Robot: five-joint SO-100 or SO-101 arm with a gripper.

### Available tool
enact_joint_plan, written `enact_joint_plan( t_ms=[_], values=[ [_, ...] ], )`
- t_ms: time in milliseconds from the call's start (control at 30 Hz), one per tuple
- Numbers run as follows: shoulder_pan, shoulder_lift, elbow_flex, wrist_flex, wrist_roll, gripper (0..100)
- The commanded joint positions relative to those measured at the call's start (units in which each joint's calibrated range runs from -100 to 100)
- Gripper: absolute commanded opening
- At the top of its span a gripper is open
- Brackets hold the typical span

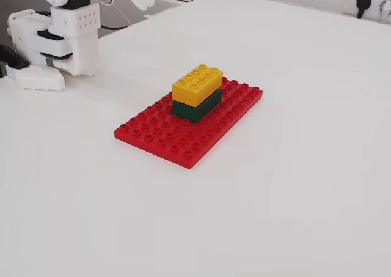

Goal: Put yellow lego brick onto the green one

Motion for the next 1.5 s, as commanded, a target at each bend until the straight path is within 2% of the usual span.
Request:
enact_joint_plan(
  t_ms=[0, 200, 433, 1467],
  values=[
    [-0.18, -12.85, 10.72, -3.56, -0.11, 2],
    [0.41, -36.23, 33.13, -5.89, 0.0, 2],
    [2.32, -35.81, 48.86, -11.43, 2.39, 2],
    [3.72, -35.98, 49.13, -11.78, 2.08, 2]
  ],
)
